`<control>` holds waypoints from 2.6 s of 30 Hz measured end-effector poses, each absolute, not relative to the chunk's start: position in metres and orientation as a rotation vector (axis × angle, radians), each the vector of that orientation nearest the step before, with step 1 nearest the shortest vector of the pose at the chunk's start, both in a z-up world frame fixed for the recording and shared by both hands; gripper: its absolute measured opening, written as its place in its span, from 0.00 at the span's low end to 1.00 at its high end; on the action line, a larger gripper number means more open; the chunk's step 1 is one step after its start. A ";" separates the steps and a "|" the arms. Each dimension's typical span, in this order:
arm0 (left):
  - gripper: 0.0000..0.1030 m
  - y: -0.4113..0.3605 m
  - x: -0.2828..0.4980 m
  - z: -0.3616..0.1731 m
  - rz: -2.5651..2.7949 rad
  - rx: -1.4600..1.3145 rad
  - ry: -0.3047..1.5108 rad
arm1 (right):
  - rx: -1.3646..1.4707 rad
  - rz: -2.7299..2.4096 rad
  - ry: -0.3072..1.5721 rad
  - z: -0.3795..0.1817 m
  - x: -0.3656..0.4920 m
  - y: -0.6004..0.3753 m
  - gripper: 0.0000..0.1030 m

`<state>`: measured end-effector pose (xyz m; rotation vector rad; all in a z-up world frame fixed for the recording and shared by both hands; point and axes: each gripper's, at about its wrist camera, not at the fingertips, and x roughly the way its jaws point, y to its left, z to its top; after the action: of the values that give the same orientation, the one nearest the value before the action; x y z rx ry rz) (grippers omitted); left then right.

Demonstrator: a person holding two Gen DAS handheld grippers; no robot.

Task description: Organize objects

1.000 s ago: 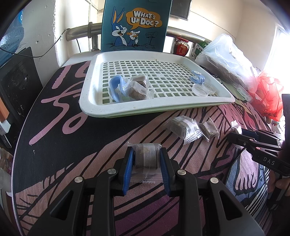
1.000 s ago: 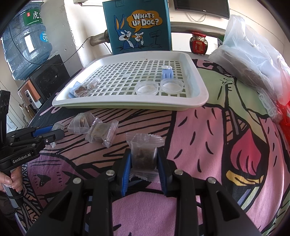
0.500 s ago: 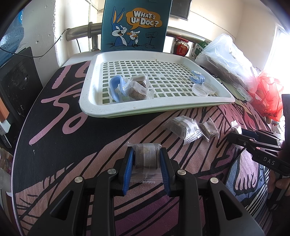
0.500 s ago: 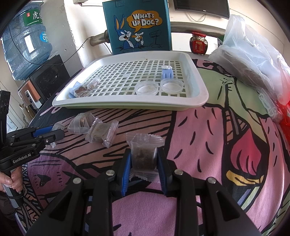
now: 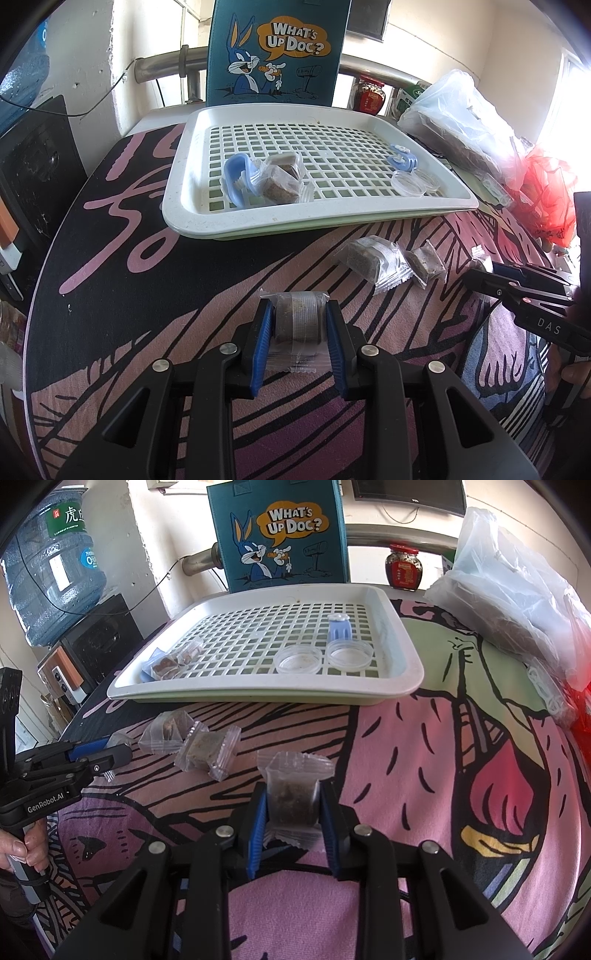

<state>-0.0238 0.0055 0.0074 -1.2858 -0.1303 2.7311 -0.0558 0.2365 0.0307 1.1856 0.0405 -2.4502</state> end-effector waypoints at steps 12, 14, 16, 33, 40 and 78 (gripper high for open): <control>0.26 0.006 -0.024 0.007 2.732 -1.286 -0.129 | 1.186 -2.450 0.040 0.031 -0.056 0.237 0.27; 0.26 0.006 -0.024 0.007 2.732 -1.286 -0.128 | 1.186 -2.450 0.040 0.031 -0.056 0.237 0.27; 0.26 0.006 -0.024 0.007 2.732 -1.286 -0.128 | 1.186 -2.450 0.040 0.031 -0.056 0.237 0.27; 0.26 0.006 -0.024 0.007 2.731 -1.286 -0.129 | 1.186 -2.452 0.046 0.031 -0.056 0.236 0.27; 0.26 0.005 -0.024 0.007 2.729 -1.286 -0.129 | 1.186 -2.452 0.046 0.031 -0.056 0.237 0.27; 1.00 0.019 -0.033 -0.002 2.756 -1.409 0.046 | 1.222 -2.515 0.176 0.029 -0.054 0.227 0.68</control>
<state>-0.0330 0.0189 -0.0019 -1.4089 0.0461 2.7560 -0.0544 0.2272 0.0285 1.2223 0.1762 -2.5148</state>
